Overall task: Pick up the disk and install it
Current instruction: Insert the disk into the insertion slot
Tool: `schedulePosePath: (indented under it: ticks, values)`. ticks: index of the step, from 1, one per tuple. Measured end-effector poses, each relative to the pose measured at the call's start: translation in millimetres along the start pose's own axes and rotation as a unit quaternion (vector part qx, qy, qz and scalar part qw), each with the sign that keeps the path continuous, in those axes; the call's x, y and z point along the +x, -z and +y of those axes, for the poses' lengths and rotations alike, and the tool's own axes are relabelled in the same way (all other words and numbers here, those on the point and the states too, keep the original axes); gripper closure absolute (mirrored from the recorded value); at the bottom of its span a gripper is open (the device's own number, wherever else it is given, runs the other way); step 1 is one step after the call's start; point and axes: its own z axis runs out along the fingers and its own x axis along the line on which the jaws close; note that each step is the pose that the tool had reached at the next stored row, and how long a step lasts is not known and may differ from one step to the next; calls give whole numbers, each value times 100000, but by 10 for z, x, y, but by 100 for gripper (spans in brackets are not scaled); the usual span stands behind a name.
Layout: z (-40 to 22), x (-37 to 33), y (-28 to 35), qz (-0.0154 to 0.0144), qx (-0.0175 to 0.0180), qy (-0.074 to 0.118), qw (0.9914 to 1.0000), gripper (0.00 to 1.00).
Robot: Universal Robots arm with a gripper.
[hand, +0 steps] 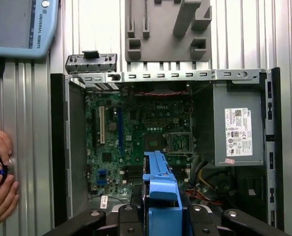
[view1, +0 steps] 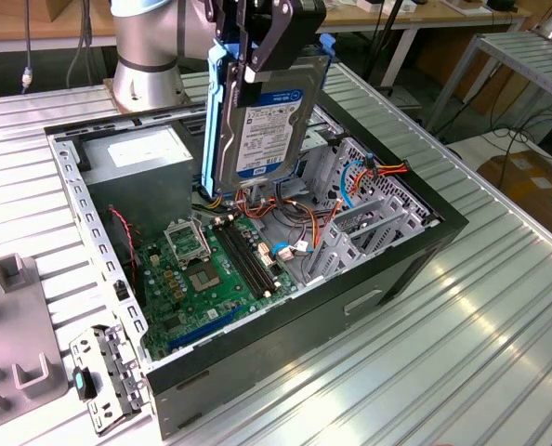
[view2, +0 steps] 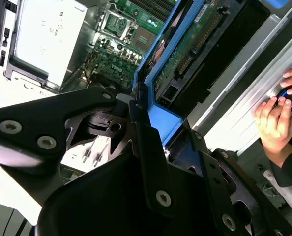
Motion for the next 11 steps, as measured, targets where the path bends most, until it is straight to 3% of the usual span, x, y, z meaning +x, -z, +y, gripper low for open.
schedulePosePath:
  ticks: [3,5,6,11]
  values:
    - [-82,30,-6,368,9,-9,99999,63]
    - [-205,34,-11,745,18,-17,99997,63]
    - [-235,33,-13,814,24,-15,99997,63]
    - [-276,32,-14,968,26,-25,99995,63]
